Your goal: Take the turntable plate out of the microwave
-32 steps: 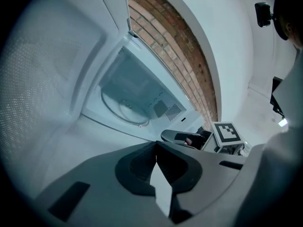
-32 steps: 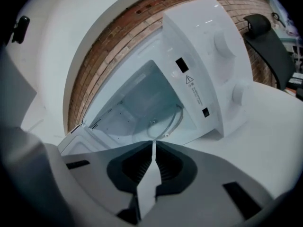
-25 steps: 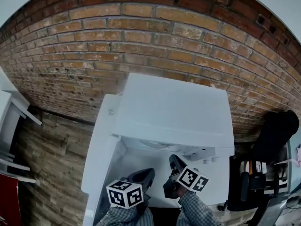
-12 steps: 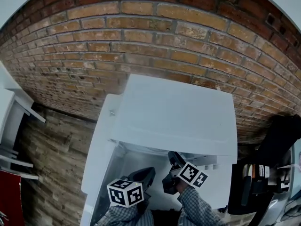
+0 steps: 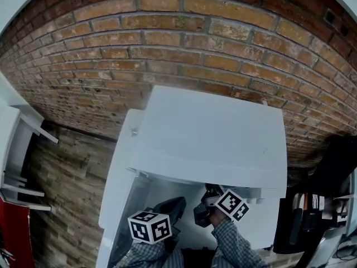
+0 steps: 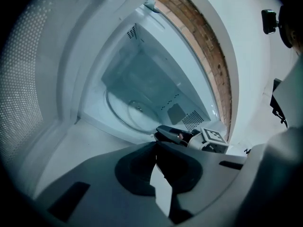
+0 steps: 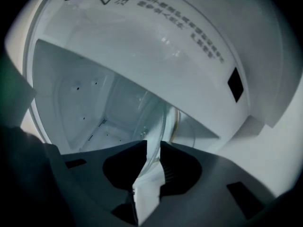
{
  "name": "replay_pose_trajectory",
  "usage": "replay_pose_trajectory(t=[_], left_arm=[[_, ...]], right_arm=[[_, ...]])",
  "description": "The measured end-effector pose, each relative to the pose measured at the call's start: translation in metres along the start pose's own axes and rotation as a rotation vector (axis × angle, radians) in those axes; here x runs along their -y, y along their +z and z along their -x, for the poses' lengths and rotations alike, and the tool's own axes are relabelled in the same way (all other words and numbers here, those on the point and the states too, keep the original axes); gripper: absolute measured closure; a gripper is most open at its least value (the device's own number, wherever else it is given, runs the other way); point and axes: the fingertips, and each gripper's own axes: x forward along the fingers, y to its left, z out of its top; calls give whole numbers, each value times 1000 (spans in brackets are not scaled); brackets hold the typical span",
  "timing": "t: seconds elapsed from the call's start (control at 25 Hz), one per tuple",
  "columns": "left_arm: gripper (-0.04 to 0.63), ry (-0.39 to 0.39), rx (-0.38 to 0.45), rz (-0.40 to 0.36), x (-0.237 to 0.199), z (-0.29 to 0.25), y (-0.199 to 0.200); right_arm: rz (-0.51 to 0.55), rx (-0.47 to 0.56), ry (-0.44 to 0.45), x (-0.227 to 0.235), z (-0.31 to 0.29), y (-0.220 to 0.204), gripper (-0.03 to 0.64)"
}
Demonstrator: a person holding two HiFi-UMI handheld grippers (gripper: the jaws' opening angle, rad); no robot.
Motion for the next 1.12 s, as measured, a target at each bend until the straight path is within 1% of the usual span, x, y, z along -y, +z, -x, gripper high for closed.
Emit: replay_pose_trajectory(t=[0.08,0.12,0.28,0.36,0.44,0.6,0.64,0.68,0.76,0.84,0.92,1.04,1.12], left_arm=[[586,-15,2,26,0,-5,1],[586,-35,9,49,0,-8,2],[586,-173,53,198,10,-24,8],[586,-212,50,242,11,-32,7],[584,-233,47,271,11,-38,6],[580,-244,77,371,-2,-45,6],[565,-248,90,403,-5,-47,7],[536,-255,106,438,-8,-48,10],[509,-265,143,499,-13,-52,15],[485,-261,179,538,-21,-55,22],[479,-247,212,566,-30,-58,28],[479,-244,243,655,-37,-65,32],[479,-243,261,683,-41,-67,35]], right_arm=[[-17,2,-13,4,0,1,560],[-31,0,-13,5,0,1,566],[-73,-6,4,4,0,1,572],[-83,-4,7,4,1,1,574],[-90,-4,11,4,1,1,577],[-104,4,39,0,1,4,581],[-109,7,49,-2,1,5,581],[-114,9,59,-4,1,6,583],[-123,11,76,-7,0,7,583],[-128,6,85,-10,0,6,583],[-133,1,91,-12,0,4,583],[-139,4,105,-14,0,6,583],[-140,5,113,-16,0,7,583]])
